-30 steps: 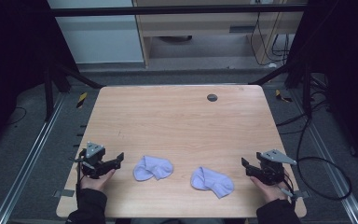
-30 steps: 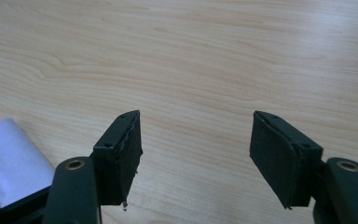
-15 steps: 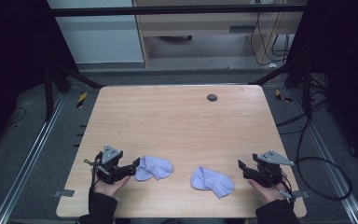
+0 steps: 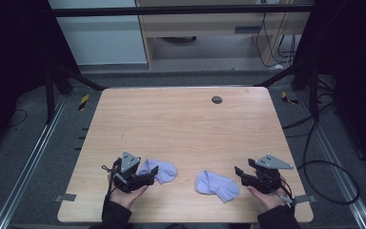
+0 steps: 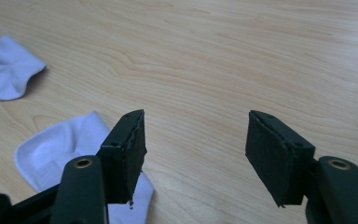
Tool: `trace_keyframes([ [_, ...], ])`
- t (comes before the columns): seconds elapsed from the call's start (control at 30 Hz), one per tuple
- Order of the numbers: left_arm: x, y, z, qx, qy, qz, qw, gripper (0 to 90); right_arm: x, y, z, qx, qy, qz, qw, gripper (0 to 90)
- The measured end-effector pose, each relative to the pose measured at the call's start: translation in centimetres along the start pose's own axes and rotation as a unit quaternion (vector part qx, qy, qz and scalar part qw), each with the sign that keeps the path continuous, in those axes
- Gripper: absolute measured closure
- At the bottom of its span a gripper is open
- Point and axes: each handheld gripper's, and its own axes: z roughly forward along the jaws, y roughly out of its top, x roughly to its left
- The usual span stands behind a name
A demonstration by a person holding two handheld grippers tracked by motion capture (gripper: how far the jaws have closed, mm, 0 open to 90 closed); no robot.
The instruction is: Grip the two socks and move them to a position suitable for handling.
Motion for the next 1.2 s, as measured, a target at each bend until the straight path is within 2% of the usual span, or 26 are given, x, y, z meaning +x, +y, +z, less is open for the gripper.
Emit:
trace_keyframes([
  [0.2, -1.6, 0.9, 0.4, 0.001, -0.007, 0.011, 0.9999, 24.7, 0.7, 0.2, 0.0, 0.003, 0.009, -0.012, 0.9999, 39.8],
  [0.27, -2.7, 1.3, 0.9, 0.001, -0.016, 0.016, 0.9998, 25.1, 1.0, 0.2, 0.0, 0.008, 0.012, -0.017, 0.9997, 41.5],
  [0.3, -2.7, 1.3, 0.9, 0.001, -0.016, 0.016, 0.9998, 25.1, 1.0, 0.2, 0.0, 0.008, 0.012, -0.017, 0.9997, 41.5],
  [0.33, -3.6, 1.7, 1.3, 0.001, -0.021, 0.019, 0.9996, 25.4, 1.2, 0.1, -0.1, 0.010, 0.017, -0.020, 0.9996, 42.6],
  [0.37, -3.6, 1.7, 1.3, 0.001, -0.021, 0.019, 0.9996, 25.6, 1.2, 0.1, -0.1, 0.010, 0.017, -0.020, 0.9996, 42.6],
  [0.4, -4.6, 2.1, 1.8, 0.003, -0.026, 0.027, 0.9993, 25.7, 1.4, 0.1, -0.2, 0.011, 0.021, -0.025, 0.9994, 43.0],
  [0.43, -4.6, 2.1, 1.8, 0.003, -0.026, 0.027, 0.9993, 25.9, 1.4, 0.1, -0.2, 0.011, 0.021, -0.025, 0.9994, 43.0],
  [0.47, -5.5, 2.5, 2.3, 0.001, -0.031, 0.031, 0.9990, 26.2, 1.5, 0.0, -0.4, 0.013, 0.027, -0.026, 0.9992, 43.5],
  [0.57, -6.8, 3.2, 3.0, 0.002, -0.039, 0.039, 0.9985, 26.5, 1.7, -0.1, -0.6, 0.012, 0.032, -0.024, 0.9991, 44.1],
  [0.77, -8.6, 3.9, 4.1, 0.000, -0.045, 0.046, 0.9979, 27.0, 2.1, -0.5, -0.9, 0.014, 0.045, -0.027, 0.9986, 45.6],
  [0.93, -9.1, 3.8, 4.7, 0.004, -0.051, 0.035, 0.9981, 27.2, 2.5, -0.8, -1.1, 0.019, 0.054, -0.030, 0.9979, 47.0],
  [1.0, -9.5, 3.0, 5.0, 0.006, -0.054, 0.029, 0.9981, 28.3, 2.8, -1.1, -1.3, 0.024, 0.062, -0.033, 0.9972, 48.0],
  [1.1, -9.8, 2.5, 5.3, 0.010, -0.061, 0.030, 0.9976, 29.6, 3.0, -1.4, -1.3, 0.028, 0.068, -0.035, 0.9967, 48.2],
  [1.17, -10.3, 1.9, 5.8, 0.021, -0.071, 0.046, 0.9962, 30.8, 3.2, -1.8, -1.2, 0.036, 0.076, -0.040, 0.9957, 48.4],
  [1.2, -10.6, 1.8, 6.0, 0.025, -0.072, 0.045, 0.9961, 31.1, 3.3, -1.9, -1.2, 0.037, 0.078, -0.042, 0.9954, 48.6],
])
